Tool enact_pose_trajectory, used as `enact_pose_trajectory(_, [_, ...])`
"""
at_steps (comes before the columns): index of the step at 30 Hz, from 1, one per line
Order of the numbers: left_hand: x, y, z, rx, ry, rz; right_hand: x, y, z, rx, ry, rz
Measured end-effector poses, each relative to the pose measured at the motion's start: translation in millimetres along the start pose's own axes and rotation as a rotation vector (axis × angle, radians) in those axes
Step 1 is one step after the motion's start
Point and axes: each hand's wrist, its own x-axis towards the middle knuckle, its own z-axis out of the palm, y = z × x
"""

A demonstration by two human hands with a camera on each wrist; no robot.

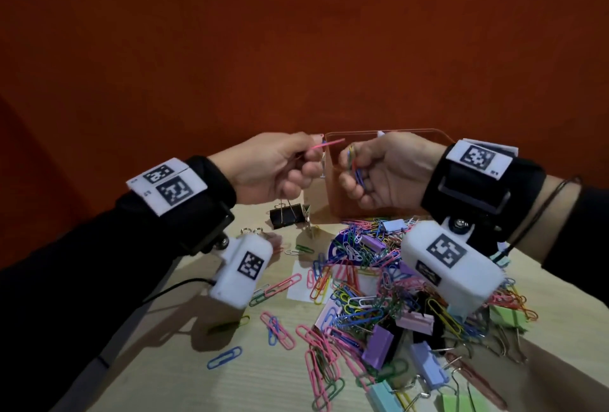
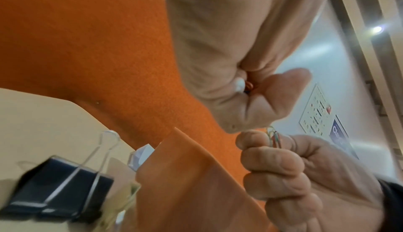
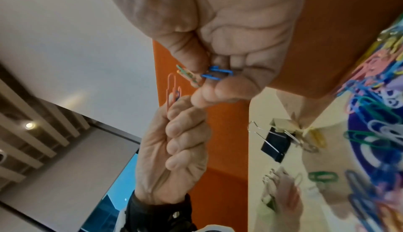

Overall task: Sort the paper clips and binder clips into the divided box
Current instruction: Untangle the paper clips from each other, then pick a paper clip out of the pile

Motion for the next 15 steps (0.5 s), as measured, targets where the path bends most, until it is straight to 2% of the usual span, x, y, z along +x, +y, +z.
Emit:
enact_pose_trajectory(4, [18, 16, 2, -0.023, 0.06, -0.005, 5, -16, -6, 0.086, 0.146, -0.069])
enact_pose_trajectory(10, [54, 24, 14, 0.128, 0.19, -0.122, 16, -32, -15, 0.103, 0.395, -0.116])
enact_pose_trajectory(15, [67, 25, 21, 0.269, 0.186, -0.153, 20, -27, -18, 0.022, 0.424, -0.031])
